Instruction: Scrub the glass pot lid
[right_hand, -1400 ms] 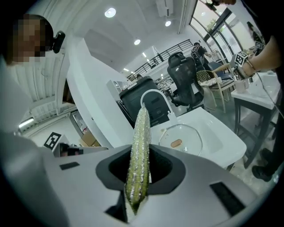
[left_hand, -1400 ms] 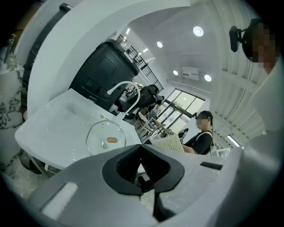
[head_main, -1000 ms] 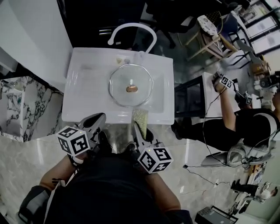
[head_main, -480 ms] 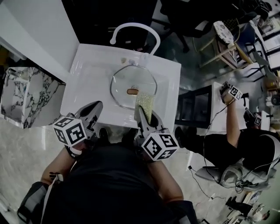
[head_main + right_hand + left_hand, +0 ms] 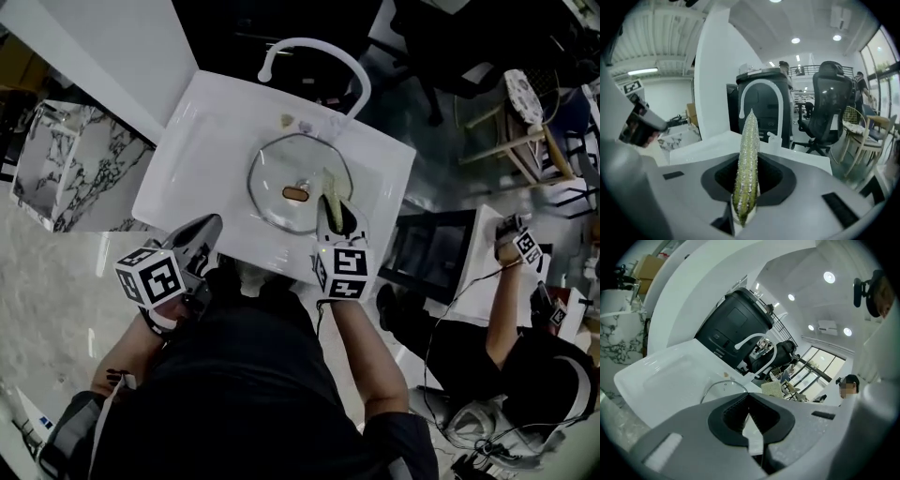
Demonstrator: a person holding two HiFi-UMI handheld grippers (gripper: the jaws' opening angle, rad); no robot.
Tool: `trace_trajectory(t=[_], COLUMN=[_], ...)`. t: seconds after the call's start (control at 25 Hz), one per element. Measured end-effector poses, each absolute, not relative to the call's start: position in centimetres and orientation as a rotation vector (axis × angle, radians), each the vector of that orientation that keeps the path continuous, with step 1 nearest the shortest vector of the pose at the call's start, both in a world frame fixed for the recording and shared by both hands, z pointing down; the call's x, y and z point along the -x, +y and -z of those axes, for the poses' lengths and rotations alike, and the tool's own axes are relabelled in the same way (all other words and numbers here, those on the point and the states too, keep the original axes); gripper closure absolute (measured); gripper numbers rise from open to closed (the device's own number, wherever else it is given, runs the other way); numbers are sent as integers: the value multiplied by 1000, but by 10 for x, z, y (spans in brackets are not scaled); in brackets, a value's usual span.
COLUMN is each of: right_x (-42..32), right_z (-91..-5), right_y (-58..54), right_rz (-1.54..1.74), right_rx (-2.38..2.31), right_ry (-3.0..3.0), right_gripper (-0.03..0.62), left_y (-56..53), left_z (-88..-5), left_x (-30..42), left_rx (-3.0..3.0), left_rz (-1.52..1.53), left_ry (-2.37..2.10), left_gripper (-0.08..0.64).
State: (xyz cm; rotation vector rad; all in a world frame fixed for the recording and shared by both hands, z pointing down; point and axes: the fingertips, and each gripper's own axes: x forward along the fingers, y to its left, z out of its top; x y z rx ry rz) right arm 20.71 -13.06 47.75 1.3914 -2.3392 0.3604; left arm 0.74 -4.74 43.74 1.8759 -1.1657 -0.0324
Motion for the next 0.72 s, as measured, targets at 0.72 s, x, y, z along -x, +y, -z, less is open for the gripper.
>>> trace_trajectory(t=[0.72], right_x=[-174], right_z=[-603], right_y=[-256], right_rz=[-178], right_rx=[-1324], right_ry=[-1941], right_gripper=[526], left_y=[-69], left_z=[-453], left_x=[110], left_rx=[-1761], left_rz=[70], left_ry=[-1243], left_gripper=[559])
